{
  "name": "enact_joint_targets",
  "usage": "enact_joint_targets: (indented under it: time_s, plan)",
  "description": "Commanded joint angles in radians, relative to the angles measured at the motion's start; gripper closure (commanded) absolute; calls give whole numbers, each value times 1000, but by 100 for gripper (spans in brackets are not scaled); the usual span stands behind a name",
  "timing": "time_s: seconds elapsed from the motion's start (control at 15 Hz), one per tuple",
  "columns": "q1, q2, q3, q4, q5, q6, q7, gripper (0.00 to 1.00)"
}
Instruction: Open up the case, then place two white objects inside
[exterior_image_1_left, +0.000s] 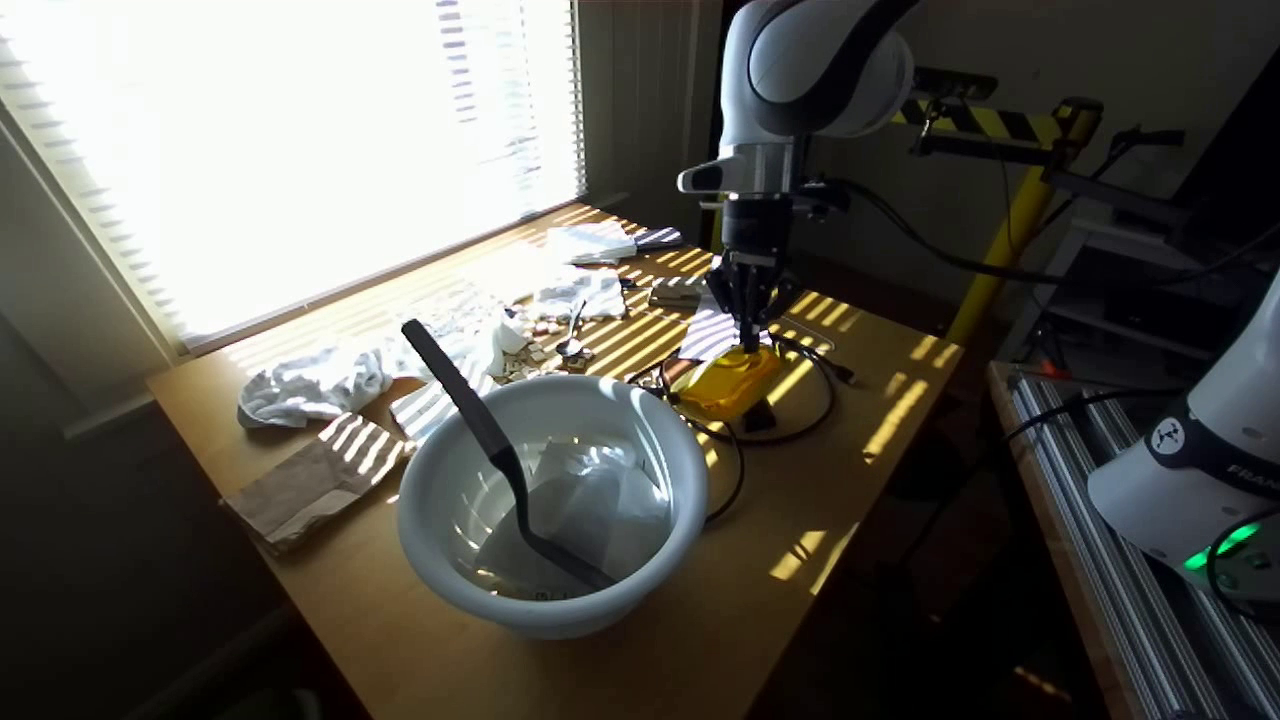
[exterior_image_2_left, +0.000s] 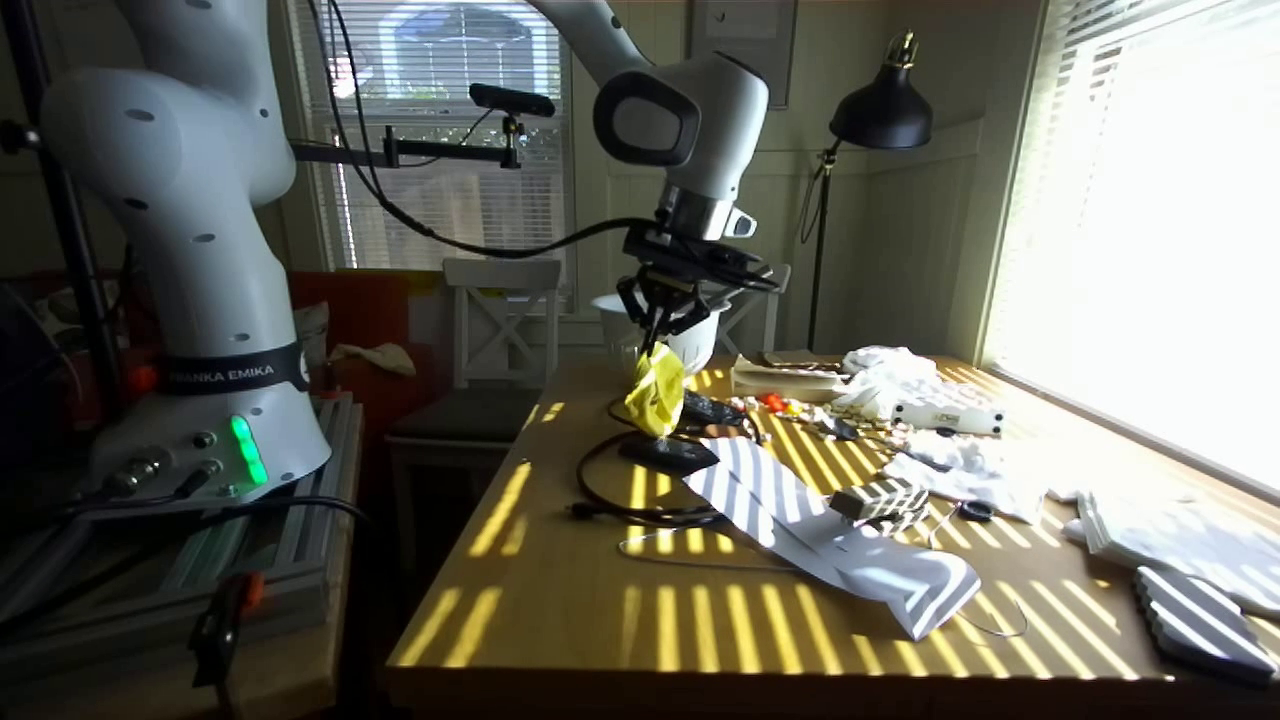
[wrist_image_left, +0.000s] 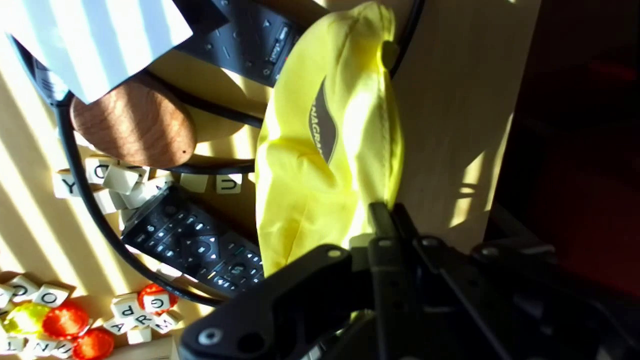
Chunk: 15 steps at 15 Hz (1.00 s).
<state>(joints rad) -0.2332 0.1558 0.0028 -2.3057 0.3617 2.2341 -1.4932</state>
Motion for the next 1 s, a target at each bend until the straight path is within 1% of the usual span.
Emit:
enact_joint_targets:
  time_s: [0.0, 0.13, 0.27, 0.33, 0.47, 0.6, 0.93]
  plan:
    - [20, 18, -24, 35, 4, -196, -9, 99]
    - [8, 10, -27, 66, 41, -352, -76, 99]
    - [8, 30, -48, 109, 45, -434, -42, 99]
    - [11, 40, -59, 122, 38, -437, -17, 99]
    - [20, 59, -75, 124, 18, -388, 38, 99]
    - [33, 81, -84, 106, -18, -289, 100, 99]
    - [71, 165, -89, 68, -212, 11, 297, 99]
